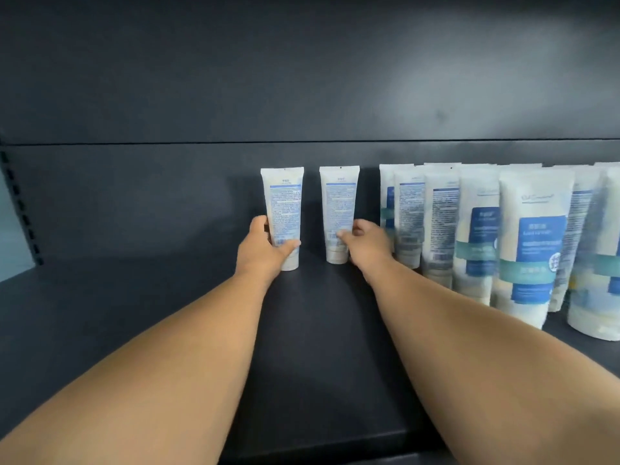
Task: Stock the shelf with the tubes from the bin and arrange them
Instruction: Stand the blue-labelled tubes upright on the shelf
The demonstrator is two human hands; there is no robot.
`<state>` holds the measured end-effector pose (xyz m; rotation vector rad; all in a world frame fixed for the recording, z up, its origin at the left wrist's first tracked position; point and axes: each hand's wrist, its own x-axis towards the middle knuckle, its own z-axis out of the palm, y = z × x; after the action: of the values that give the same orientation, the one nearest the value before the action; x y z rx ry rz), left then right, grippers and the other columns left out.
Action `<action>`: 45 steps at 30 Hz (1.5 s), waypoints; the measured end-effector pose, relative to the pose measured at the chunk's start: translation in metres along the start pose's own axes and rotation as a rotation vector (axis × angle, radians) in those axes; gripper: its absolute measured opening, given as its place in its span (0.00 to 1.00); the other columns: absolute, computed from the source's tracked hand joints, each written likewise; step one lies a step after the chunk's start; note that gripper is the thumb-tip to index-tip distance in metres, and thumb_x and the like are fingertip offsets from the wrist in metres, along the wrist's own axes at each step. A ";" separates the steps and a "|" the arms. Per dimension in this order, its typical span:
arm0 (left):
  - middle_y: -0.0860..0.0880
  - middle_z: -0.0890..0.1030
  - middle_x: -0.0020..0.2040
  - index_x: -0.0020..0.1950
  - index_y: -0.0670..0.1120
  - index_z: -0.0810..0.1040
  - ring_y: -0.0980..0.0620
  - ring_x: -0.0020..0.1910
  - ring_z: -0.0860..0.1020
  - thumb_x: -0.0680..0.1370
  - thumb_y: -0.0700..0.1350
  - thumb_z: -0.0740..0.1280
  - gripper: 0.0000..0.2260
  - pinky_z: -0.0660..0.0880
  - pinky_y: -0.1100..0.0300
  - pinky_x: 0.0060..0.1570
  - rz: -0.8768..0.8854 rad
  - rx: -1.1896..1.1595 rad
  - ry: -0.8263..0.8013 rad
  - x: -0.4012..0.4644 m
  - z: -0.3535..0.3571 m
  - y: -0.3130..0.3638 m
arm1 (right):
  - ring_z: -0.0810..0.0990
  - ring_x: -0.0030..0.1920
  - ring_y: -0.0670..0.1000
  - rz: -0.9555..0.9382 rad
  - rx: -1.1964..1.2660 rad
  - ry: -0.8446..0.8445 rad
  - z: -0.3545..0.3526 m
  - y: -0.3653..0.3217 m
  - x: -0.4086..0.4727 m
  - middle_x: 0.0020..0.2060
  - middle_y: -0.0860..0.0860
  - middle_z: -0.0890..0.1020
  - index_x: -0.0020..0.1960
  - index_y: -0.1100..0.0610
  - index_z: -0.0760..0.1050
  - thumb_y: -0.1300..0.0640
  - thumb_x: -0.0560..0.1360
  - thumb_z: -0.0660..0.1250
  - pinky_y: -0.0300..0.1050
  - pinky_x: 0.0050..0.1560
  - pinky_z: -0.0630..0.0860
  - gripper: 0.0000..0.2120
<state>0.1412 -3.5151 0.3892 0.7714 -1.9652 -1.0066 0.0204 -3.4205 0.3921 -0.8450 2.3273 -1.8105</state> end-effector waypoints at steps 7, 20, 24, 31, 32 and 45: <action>0.48 0.78 0.59 0.64 0.46 0.66 0.49 0.57 0.76 0.73 0.45 0.71 0.22 0.70 0.61 0.51 0.027 0.007 0.029 0.031 0.016 -0.013 | 0.78 0.53 0.52 -0.009 -0.005 0.078 0.015 0.006 0.024 0.55 0.53 0.81 0.58 0.58 0.76 0.58 0.77 0.63 0.38 0.45 0.67 0.11; 0.44 0.76 0.62 0.72 0.44 0.57 0.45 0.61 0.74 0.73 0.52 0.69 0.33 0.69 0.57 0.55 -0.017 0.125 -0.023 0.030 0.022 -0.009 | 0.75 0.61 0.58 0.053 -0.195 0.030 0.012 0.000 0.018 0.61 0.58 0.76 0.64 0.62 0.69 0.52 0.78 0.61 0.46 0.54 0.71 0.19; 0.44 0.72 0.66 0.72 0.44 0.60 0.45 0.64 0.71 0.77 0.51 0.64 0.27 0.67 0.58 0.55 -0.047 0.237 -0.002 0.001 0.006 0.004 | 0.73 0.62 0.58 0.035 -0.333 -0.014 -0.008 -0.017 -0.010 0.62 0.58 0.75 0.64 0.63 0.68 0.53 0.79 0.59 0.44 0.51 0.69 0.18; 0.58 0.75 0.40 0.56 0.50 0.75 0.52 0.46 0.73 0.77 0.47 0.61 0.08 0.67 0.61 0.44 0.172 0.378 0.020 -0.077 -0.032 0.059 | 0.76 0.58 0.50 -0.306 -0.248 -0.124 -0.054 -0.062 -0.121 0.58 0.51 0.78 0.63 0.56 0.72 0.53 0.77 0.63 0.36 0.52 0.67 0.16; 0.60 0.73 0.38 0.54 0.51 0.75 0.53 0.45 0.73 0.77 0.47 0.62 0.07 0.67 0.62 0.43 0.206 0.388 0.016 -0.088 -0.037 0.066 | 0.76 0.56 0.49 -0.354 -0.230 -0.115 -0.065 -0.066 -0.134 0.56 0.50 0.79 0.62 0.56 0.74 0.53 0.77 0.64 0.34 0.51 0.67 0.15; 0.56 0.79 0.45 0.46 0.53 0.75 0.61 0.44 0.74 0.77 0.48 0.62 0.03 0.65 0.69 0.38 0.154 0.229 -0.141 -0.215 0.007 0.110 | 0.74 0.44 0.46 -0.169 -0.171 0.097 -0.230 0.008 -0.185 0.38 0.45 0.77 0.46 0.56 0.76 0.54 0.76 0.65 0.36 0.39 0.67 0.06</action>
<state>0.2272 -3.2899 0.4025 0.6742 -2.2526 -0.7722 0.0863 -3.1325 0.4045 -1.0273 2.5738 -1.7700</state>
